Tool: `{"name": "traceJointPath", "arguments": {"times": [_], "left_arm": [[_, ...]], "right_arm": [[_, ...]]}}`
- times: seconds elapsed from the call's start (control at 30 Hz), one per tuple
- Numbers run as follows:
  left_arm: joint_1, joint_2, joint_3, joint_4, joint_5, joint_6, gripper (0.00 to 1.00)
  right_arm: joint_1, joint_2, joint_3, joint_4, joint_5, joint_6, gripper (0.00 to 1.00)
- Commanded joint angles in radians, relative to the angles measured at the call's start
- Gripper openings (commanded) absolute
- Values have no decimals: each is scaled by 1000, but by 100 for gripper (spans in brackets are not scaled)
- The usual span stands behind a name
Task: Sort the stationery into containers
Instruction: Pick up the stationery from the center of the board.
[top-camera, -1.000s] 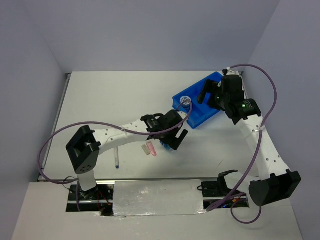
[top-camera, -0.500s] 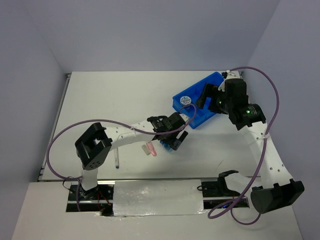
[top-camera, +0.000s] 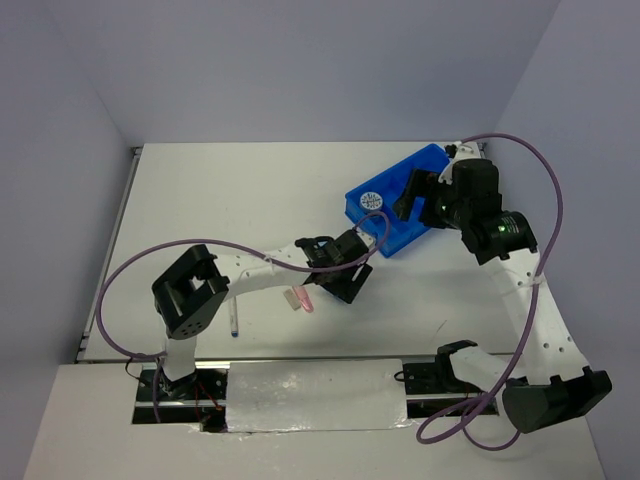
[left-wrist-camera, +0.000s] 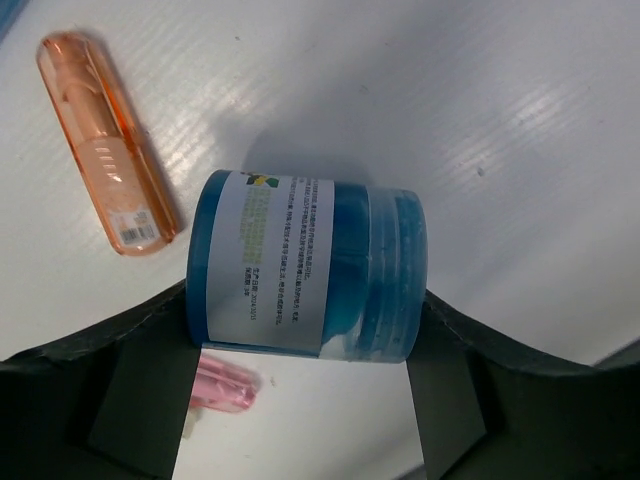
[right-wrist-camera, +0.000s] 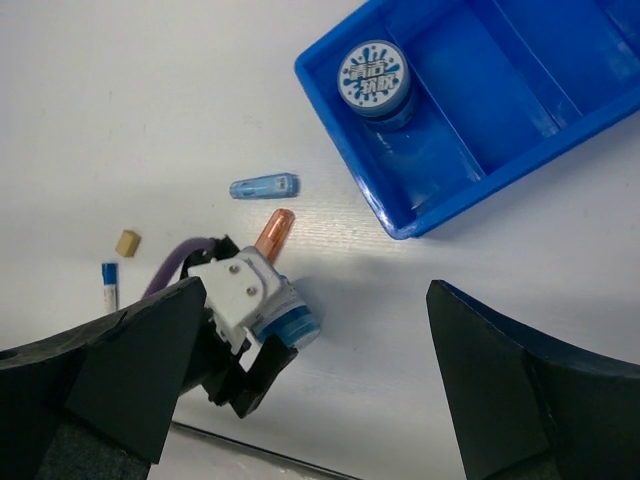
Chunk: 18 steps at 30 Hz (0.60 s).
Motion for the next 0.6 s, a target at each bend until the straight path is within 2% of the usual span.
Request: {"name": "traceJointPath", "arguments": {"times": [0.0, 0.03, 0.07, 0.13, 0.17, 0.2, 0.23, 0.27, 0.3, 0.37, 0.47, 0.53, 0.57], "left_arm": [[0, -55, 102, -19, 54, -80, 7], [1, -76, 123, -44, 68, -105, 3], [9, -103, 186, -109, 115, -134, 1], [67, -123, 246, -169, 230, -238, 0], [96, -154, 258, -170, 419, -329, 0], [128, -172, 239, -132, 534, -379, 0], [189, -197, 172, -69, 753, -439, 0], [209, -252, 135, 9, 824, -550, 0], [246, -273, 108, 143, 875, -589, 0], [269, -304, 91, 207, 991, -661, 0], [292, -309, 75, 267, 1094, -741, 0], [296, -324, 0, 416, 1122, -822, 0], [296, -345, -33, 503, 1134, -937, 0]], "right_arm": [[-1, -65, 33, 38, -89, -71, 100], [0, -80, 7, 58, -138, -116, 100], [2, -96, -13, 109, -249, -134, 100], [2, -161, -91, 175, -397, -186, 100], [2, -209, -117, 248, -557, -197, 100], [2, -232, -137, 284, -634, -203, 100], [2, -255, -172, 354, -705, -217, 100], [2, -296, -188, 399, -820, -217, 100], [2, -309, -203, 433, -868, -208, 100], [8, -309, -183, 444, -907, -214, 100], [28, -283, -127, 369, -847, -289, 100], [69, -272, -105, 329, -769, -340, 100], [87, -259, -97, 306, -737, -386, 100]]}}
